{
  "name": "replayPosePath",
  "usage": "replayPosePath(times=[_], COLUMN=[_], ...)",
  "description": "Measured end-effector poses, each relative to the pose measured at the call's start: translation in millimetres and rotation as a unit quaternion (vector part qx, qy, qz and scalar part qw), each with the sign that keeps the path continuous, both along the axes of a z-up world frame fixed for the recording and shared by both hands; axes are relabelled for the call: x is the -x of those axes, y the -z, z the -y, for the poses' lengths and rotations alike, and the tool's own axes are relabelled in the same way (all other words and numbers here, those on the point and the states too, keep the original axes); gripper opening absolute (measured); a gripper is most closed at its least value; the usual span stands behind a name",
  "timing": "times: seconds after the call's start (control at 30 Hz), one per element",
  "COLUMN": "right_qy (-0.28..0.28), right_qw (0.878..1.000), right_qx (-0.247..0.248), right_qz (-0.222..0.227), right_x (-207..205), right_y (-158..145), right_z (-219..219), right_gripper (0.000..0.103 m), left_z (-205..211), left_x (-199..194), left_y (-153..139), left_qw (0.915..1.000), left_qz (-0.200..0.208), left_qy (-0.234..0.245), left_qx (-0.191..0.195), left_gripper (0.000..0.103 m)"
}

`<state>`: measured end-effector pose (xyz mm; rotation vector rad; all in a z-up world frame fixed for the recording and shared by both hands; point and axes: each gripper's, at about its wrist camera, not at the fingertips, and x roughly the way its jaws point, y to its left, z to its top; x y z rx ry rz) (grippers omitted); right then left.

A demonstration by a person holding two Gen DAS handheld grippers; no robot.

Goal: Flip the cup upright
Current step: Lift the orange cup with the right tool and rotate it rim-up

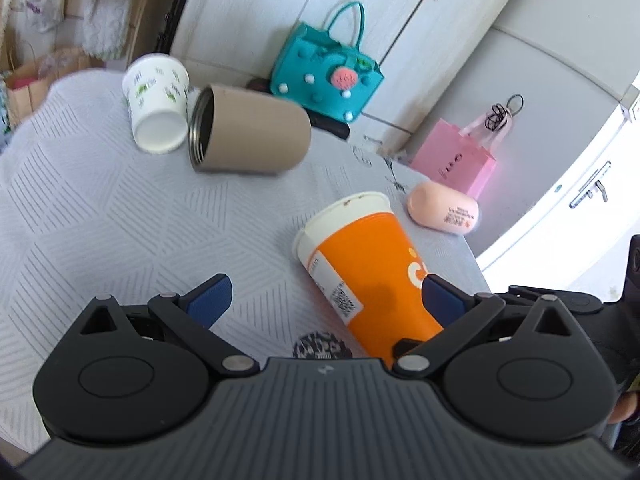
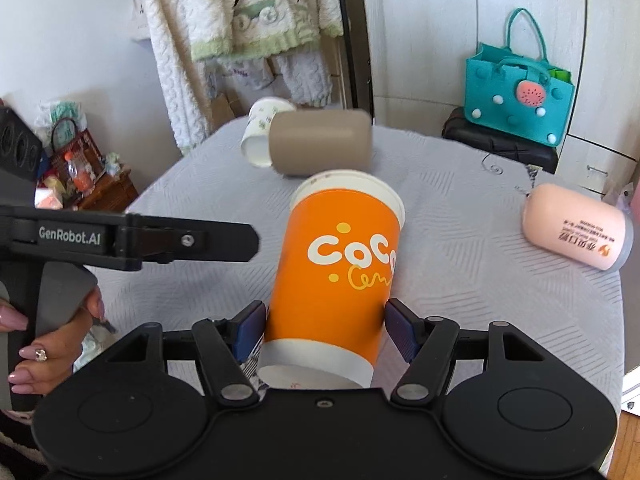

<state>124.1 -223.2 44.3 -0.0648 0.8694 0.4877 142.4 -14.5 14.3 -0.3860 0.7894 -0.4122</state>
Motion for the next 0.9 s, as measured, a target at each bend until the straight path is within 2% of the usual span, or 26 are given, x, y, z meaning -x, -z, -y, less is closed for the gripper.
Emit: replayPosePath(times=[0.1, 0.13, 0.17, 0.23, 0.3, 0.53, 0.63, 0.7, 0.73, 0.8, 0.9], right_qy=[-0.005, -0.014, -0.015, -0.026, -0.039, -0.078, -0.086, -0.091, -0.09, -0.088, -0.079], right_qw=[1.0, 1.0, 1.0, 0.999, 0.999, 0.996, 0.995, 0.993, 0.994, 0.995, 0.997], right_qx=[0.002, -0.007, -0.015, -0.015, -0.006, -0.001, -0.005, -0.017, -0.018, -0.011, 0.009], right_qz=[-0.009, -0.016, -0.02, -0.019, -0.016, -0.051, -0.059, -0.067, -0.065, -0.047, 0.016], right_x=[-4.0, -5.7, -8.0, -10.1, -11.9, -38.6, -47.0, -51.5, -52.4, -51.0, -37.4], right_y=[2.3, 2.4, 1.6, 0.6, 1.5, 7.2, 12.5, 17.1, 18.0, 17.0, 6.0], right_z=[-3.3, -2.2, -0.3, 0.9, -1.4, 2.0, 3.7, 5.4, 5.0, 3.5, 1.4], right_gripper=[0.072, 0.075, 0.083, 0.091, 0.091, 0.092, 0.092, 0.088, 0.083, 0.081, 0.079], left_z=[0.6, 0.6, 0.6, 2.6, 5.6, 10.7, 12.6, 15.2, 16.8, 19.4, 20.0], left_x=[-7.3, -9.9, -12.9, -18.8, -23.1, -35.6, -41.0, -44.7, -46.2, -46.5, -42.1], left_y=[11.8, 16.3, 20.0, 26.4, 31.4, 41.2, 43.9, 45.2, 46.0, 44.9, 36.2], left_qw=[0.9992, 0.9981, 0.9964, 0.9934, 0.9931, 0.9923, 0.9907, 0.9881, 0.9863, 0.985, 0.9854], left_qz=[-0.03, -0.041, -0.05, -0.065, -0.071, -0.075, -0.078, -0.083, -0.086, -0.078, -0.039], left_qy=[0.013, 0.025, 0.038, 0.051, 0.048, 0.044, 0.054, 0.067, 0.076, 0.084, 0.091], left_qx=[0.023, 0.039, 0.058, 0.08, 0.08, 0.088, 0.097, 0.11, 0.118, 0.129, 0.138], left_gripper=[0.103, 0.103, 0.103, 0.103, 0.103, 0.1, 0.094, 0.083, 0.079, 0.077, 0.076])
